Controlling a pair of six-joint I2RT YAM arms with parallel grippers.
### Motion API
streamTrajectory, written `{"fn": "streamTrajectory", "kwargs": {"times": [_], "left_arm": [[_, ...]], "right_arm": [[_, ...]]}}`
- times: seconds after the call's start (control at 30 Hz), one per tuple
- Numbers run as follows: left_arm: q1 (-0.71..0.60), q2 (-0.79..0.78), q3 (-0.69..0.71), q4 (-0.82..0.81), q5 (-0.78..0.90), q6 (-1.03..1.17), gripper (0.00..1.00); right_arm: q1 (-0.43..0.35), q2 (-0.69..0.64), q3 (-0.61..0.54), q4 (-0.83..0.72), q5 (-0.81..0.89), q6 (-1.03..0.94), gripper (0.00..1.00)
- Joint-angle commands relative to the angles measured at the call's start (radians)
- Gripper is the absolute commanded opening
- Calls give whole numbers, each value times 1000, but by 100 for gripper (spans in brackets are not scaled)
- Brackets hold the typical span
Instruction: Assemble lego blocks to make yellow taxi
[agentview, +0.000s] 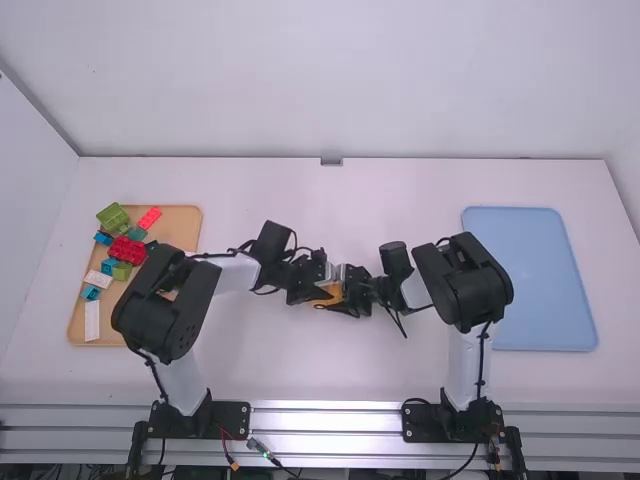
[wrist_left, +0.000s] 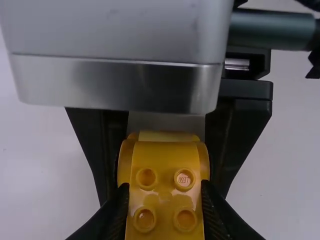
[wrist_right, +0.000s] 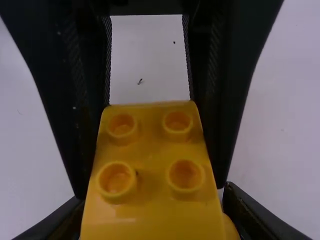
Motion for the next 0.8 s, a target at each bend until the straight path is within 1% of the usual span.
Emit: {"fn": "streamTrajectory", "kwargs": {"times": [0.0,0.13,0.27,0.4,0.77], "left_arm": [[-44,90,-48,-43,-199,-34,12],[-44,85,-39,-45,-191,-30,29],[-43,76,-39,-37,-192,-30,30],[-42,70,-39,-35,-192,-30,34],[-43,30,-42,-34,-192,-30,34]], "right_arm": [[17,9,14,9,-6,2,58],[17,9,14,9,-6,2,58],[17,9,14,9,-6,2,58],[17,9,14,9,-6,2,58],[17,9,14,8,-6,3,58]]}}
